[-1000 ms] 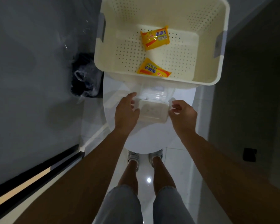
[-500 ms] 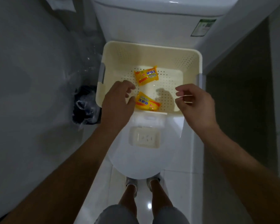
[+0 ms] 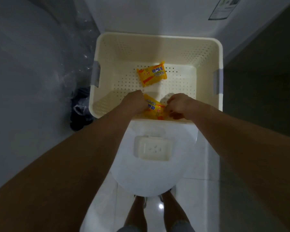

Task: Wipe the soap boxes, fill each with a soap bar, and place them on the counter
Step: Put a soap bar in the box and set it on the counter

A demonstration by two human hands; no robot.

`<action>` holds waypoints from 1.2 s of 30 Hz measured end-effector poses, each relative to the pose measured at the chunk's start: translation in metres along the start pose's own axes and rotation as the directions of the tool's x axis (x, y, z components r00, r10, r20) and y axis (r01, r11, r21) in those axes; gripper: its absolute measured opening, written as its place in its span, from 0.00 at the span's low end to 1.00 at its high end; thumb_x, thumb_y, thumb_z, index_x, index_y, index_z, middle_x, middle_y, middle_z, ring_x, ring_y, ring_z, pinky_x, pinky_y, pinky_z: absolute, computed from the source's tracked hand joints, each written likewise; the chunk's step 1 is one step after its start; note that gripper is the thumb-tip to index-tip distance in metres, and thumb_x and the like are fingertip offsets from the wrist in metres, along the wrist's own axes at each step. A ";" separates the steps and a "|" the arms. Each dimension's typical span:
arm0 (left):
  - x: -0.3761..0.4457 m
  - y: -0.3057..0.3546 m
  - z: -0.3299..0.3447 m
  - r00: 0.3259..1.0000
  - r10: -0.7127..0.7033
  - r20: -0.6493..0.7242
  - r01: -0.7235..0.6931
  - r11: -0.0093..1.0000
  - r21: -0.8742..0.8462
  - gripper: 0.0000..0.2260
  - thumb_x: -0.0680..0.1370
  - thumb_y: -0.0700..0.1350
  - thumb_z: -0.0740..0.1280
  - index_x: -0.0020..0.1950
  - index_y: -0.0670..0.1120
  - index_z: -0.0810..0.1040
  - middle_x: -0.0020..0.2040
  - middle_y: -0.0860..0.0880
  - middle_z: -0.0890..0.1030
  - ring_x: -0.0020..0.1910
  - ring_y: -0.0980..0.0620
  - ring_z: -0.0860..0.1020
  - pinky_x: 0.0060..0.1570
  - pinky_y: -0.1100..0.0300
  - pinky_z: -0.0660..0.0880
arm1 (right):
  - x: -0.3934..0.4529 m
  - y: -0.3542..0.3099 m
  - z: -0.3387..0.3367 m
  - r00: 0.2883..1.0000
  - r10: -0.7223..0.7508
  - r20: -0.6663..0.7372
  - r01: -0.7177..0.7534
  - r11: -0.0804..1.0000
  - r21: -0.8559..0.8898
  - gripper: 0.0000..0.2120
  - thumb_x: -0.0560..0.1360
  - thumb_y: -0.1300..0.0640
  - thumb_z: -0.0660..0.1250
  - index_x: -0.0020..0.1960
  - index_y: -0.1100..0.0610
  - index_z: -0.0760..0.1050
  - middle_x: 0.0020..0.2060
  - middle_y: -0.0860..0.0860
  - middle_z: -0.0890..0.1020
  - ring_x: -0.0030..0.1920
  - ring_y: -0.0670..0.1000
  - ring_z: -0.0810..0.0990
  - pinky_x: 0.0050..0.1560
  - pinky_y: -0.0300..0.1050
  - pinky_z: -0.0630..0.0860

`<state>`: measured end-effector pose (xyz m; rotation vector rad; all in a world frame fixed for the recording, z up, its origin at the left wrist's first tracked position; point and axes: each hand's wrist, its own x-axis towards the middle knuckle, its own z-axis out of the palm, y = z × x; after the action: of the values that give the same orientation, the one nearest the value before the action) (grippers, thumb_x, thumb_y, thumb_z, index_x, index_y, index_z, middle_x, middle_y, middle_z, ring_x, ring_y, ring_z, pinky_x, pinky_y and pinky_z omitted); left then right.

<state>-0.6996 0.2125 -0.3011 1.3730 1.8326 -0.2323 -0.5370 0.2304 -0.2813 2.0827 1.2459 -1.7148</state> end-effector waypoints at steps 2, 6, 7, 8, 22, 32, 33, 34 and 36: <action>0.002 0.001 0.002 1.000 -0.026 0.013 0.027 0.999 -0.025 0.13 0.76 0.43 0.70 0.57 0.39 0.78 0.52 0.40 0.81 0.52 0.44 0.80 0.42 0.56 0.72 | 0.003 0.001 0.002 1.000 0.004 0.015 -0.004 0.999 0.053 0.15 0.74 0.68 0.71 0.60 0.66 0.77 0.49 0.64 0.81 0.50 0.59 0.83 0.59 0.57 0.80; 0.001 0.003 0.003 0.993 -0.086 0.081 0.098 0.981 -0.165 0.15 0.76 0.42 0.71 0.60 0.39 0.77 0.54 0.40 0.81 0.52 0.43 0.81 0.52 0.49 0.81 | 0.004 0.004 0.000 1.000 -0.022 -0.012 0.023 0.987 0.158 0.14 0.73 0.72 0.71 0.58 0.66 0.78 0.43 0.61 0.80 0.39 0.55 0.80 0.48 0.53 0.82; 0.000 0.004 0.001 0.993 -0.081 0.085 0.097 0.973 -0.211 0.16 0.75 0.42 0.72 0.61 0.39 0.77 0.55 0.40 0.80 0.51 0.43 0.81 0.52 0.47 0.81 | 0.004 0.004 -0.001 0.999 -0.037 -0.024 0.041 0.982 0.182 0.14 0.73 0.71 0.71 0.58 0.65 0.78 0.43 0.60 0.80 0.38 0.54 0.80 0.46 0.51 0.82; -0.001 0.004 -0.001 0.994 -0.069 0.083 0.087 0.965 -0.247 0.16 0.75 0.42 0.72 0.61 0.39 0.77 0.54 0.40 0.80 0.51 0.43 0.81 0.51 0.46 0.82 | 0.003 0.003 -0.003 0.998 -0.053 -0.036 0.059 0.977 0.205 0.12 0.73 0.70 0.72 0.56 0.64 0.79 0.43 0.59 0.80 0.38 0.54 0.79 0.47 0.51 0.82; -0.066 0.015 -0.044 0.996 -0.030 -0.080 -0.055 0.493 -0.868 0.11 0.74 0.36 0.72 0.54 0.45 0.77 0.56 0.42 0.83 0.52 0.43 0.82 0.46 0.52 0.79 | -0.063 -0.014 -0.033 0.954 -0.293 -0.056 0.297 0.911 0.285 0.14 0.73 0.51 0.76 0.45 0.55 0.72 0.45 0.57 0.84 0.45 0.54 0.84 0.51 0.53 0.84; -0.129 0.020 -0.048 0.968 0.087 -0.233 -0.246 0.477 -0.844 0.15 0.73 0.36 0.71 0.59 0.45 0.79 0.51 0.48 0.85 0.49 0.49 0.84 0.46 0.55 0.81 | -0.127 0.007 -0.009 0.925 -0.371 0.084 0.301 0.849 0.435 0.11 0.74 0.54 0.74 0.55 0.56 0.82 0.42 0.52 0.85 0.38 0.47 0.80 0.40 0.41 0.79; -0.135 0.019 -0.047 0.967 0.095 -0.236 -0.252 0.480 -0.840 0.15 0.73 0.36 0.71 0.59 0.45 0.79 0.51 0.48 0.85 0.49 0.50 0.84 0.46 0.56 0.81 | -0.132 0.010 -0.005 0.924 -0.372 0.086 0.294 0.837 0.461 0.10 0.75 0.55 0.74 0.55 0.56 0.82 0.41 0.52 0.85 0.37 0.46 0.80 0.41 0.41 0.79; -0.140 0.017 -0.045 0.966 0.095 -0.241 -0.257 0.480 -0.839 0.15 0.73 0.37 0.72 0.59 0.46 0.79 0.51 0.48 0.85 0.49 0.50 0.84 0.47 0.55 0.81 | -0.137 0.013 -0.001 0.923 -0.375 0.085 0.288 0.821 0.493 0.07 0.75 0.56 0.73 0.53 0.56 0.82 0.39 0.51 0.84 0.36 0.45 0.80 0.41 0.41 0.80; -0.151 0.009 -0.041 0.959 0.069 -0.275 -0.272 0.495 -0.825 0.13 0.74 0.39 0.72 0.57 0.49 0.80 0.53 0.50 0.84 0.52 0.52 0.83 0.49 0.54 0.81 | -0.145 0.018 0.009 0.924 -0.378 0.063 0.281 0.780 0.559 0.03 0.75 0.58 0.73 0.48 0.54 0.80 0.37 0.50 0.84 0.35 0.45 0.81 0.41 0.41 0.81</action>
<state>-0.7005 0.1317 -0.1666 0.8237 1.5548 0.8881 -0.5296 0.1433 -0.1643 1.9868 1.2322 -2.6139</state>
